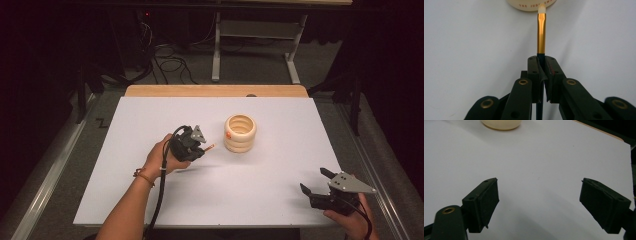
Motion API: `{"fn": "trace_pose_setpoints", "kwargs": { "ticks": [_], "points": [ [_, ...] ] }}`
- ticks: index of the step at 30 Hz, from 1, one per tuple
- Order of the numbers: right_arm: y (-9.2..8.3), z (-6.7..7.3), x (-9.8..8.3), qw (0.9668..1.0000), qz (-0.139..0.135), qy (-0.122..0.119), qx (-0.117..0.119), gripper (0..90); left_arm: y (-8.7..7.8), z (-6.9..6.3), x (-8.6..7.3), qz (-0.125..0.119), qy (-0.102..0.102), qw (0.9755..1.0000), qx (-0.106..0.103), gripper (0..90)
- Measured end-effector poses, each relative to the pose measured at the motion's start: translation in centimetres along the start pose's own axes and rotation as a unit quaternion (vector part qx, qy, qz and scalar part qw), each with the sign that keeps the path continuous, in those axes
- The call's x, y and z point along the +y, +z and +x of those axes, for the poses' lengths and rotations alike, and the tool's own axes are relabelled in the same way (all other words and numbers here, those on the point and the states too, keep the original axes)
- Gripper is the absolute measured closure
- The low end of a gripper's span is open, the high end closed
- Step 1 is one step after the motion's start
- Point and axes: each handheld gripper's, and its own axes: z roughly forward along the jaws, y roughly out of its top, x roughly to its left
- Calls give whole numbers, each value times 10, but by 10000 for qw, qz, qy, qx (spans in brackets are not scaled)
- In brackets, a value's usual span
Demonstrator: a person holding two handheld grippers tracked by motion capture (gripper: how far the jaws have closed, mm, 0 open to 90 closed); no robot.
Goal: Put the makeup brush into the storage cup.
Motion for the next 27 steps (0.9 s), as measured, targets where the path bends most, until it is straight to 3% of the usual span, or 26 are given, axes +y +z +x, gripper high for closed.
{"fn": "trace_pose_setpoints", "kwargs": {
  "ticks": [4, 12, 20, 27],
  "points": [
    [0, 0, 0, 10000, -9, 18, 6, 166, -6, 0, -2, -326, -79, 9994, 80, 835],
    [-1, -1, 0, 10000, -53, 22, -22, 166, -17, -3, -3, -664, -110, 9977, 117, 835],
    [-1, -2, 1, 9999, -99, 76, -74, 166, -30, -1, -7, -1041, -209, 9942, 177, 835],
    [-2, -3, 1, 9997, -139, 143, -123, 166, -41, -1, -7, -1387, -289, 9896, 234, 835]
  ]
}}
